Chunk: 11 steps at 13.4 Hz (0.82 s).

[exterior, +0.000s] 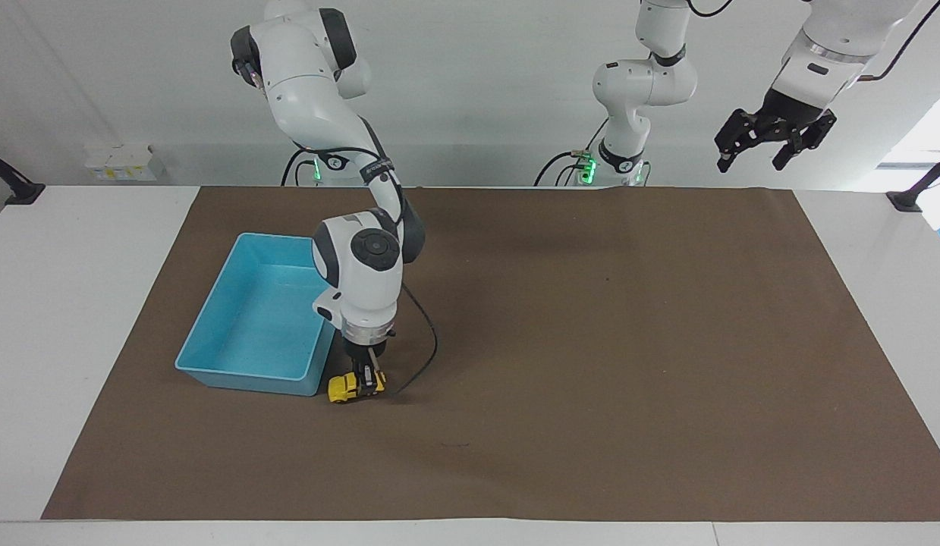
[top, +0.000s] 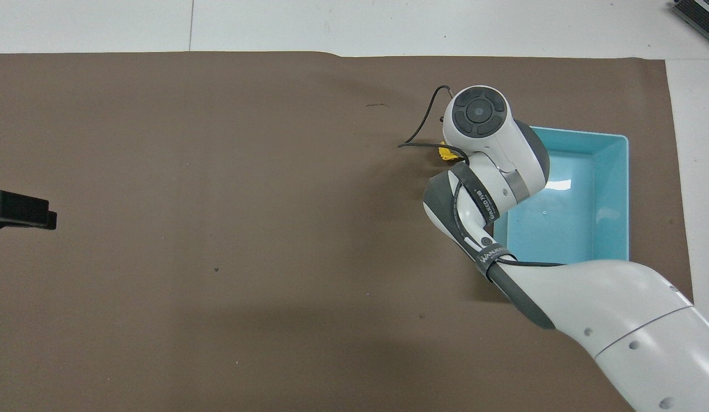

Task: Wind up and store yellow beetle car
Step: 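Grasp the yellow car with the right gripper and lift it, then carry the car over the blue bin and lower it inside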

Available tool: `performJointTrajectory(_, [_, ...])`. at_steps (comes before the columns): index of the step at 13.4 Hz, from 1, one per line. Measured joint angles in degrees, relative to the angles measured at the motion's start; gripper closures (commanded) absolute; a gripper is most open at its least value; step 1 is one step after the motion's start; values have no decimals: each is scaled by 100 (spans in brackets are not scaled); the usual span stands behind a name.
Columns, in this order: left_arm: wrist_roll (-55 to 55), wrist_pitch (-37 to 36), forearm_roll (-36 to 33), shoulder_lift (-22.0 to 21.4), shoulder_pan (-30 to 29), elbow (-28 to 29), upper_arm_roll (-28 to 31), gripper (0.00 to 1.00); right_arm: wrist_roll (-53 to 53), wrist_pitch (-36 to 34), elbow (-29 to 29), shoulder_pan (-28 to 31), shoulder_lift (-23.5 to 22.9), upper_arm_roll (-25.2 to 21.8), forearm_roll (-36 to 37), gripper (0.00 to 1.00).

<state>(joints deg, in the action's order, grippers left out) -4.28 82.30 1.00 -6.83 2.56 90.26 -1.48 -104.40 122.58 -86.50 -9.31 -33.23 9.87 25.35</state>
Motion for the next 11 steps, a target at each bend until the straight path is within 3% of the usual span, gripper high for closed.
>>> performJointTrajectory(4, [-1,0,0,0,0,0,-3,0,252,-504,80,-6,468,170,-200,100])
performJointTrajectory(8, [-145,29,0,0,0,0,-3,0,1634,-1012,100,207,1113,168,-776,100])
performJointTrajectory(11, [-151,118,9,0,0,0,-3,0,2580,-1102,87,388,1329,168,-861,100])
